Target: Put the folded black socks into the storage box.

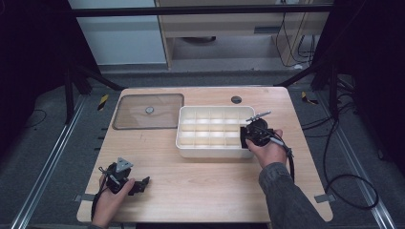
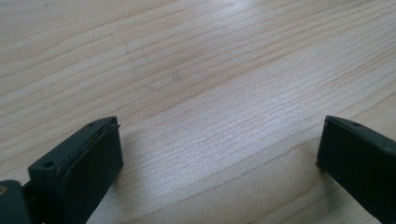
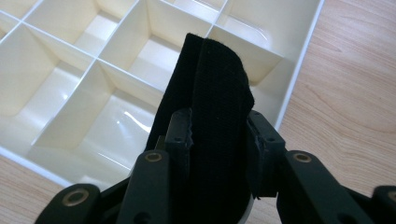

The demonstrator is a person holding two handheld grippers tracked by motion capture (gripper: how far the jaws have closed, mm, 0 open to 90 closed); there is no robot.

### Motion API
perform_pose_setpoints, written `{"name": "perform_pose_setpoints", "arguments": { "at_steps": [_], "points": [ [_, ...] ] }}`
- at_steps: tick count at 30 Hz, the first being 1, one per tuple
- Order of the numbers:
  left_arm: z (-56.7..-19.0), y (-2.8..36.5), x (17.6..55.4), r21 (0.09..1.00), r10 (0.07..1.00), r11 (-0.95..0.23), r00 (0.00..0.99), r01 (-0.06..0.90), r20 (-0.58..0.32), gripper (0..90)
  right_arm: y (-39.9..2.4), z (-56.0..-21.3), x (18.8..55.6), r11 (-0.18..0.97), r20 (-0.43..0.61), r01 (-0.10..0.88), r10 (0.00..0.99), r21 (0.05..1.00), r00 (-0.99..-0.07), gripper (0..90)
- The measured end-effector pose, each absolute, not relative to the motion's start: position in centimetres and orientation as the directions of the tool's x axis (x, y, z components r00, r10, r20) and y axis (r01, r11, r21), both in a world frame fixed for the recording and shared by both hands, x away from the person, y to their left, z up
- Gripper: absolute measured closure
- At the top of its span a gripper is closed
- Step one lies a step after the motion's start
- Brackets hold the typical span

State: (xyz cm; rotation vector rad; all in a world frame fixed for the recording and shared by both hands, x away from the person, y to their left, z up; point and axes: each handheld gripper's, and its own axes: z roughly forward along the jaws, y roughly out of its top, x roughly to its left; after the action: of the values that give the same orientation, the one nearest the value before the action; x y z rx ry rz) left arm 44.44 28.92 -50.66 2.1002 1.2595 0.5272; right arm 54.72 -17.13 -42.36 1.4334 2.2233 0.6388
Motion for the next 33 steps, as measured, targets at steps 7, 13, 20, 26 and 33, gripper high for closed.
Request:
{"name": "perform_pose_setpoints", "arguments": {
  "at_steps": [7, 13, 20, 26, 33],
  "points": [
    [-50.7, 28.9, 44.4, 0.690, 0.885, -0.351, 0.465, 0.633, 0.023, 0.0, -17.1, -42.0, 54.6, 0.354, -0.080, 0.724, 0.920, 0.592, -0.385, 58.1],
    [-50.7, 28.9, 44.4, 0.689, 0.885, -0.349, 0.465, 0.635, 0.019, 0.0, -17.1, -41.4, 54.4, 0.348, -0.079, 0.717, 0.921, 0.604, -0.380, 44.9],
    [-50.7, 28.9, 44.4, 0.689, 0.885, -0.349, 0.465, 0.636, 0.020, 0.0, -16.9, -40.7, 53.8, 0.341, -0.062, 0.709, 0.919, 0.617, -0.389, 35.0],
    [-50.7, 28.9, 44.5, 0.688, 0.885, -0.350, 0.466, 0.636, 0.019, 0.0, -16.8, -40.1, 53.8, 0.341, -0.053, 0.709, 0.917, 0.617, -0.396, 30.2],
    [-50.7, 28.9, 44.4, 0.688, 0.884, -0.351, 0.467, 0.635, 0.020, 0.0, -16.8, -39.1, 53.7, 0.335, -0.033, 0.712, 0.915, 0.617, -0.402, 28.6]
  ]
}}
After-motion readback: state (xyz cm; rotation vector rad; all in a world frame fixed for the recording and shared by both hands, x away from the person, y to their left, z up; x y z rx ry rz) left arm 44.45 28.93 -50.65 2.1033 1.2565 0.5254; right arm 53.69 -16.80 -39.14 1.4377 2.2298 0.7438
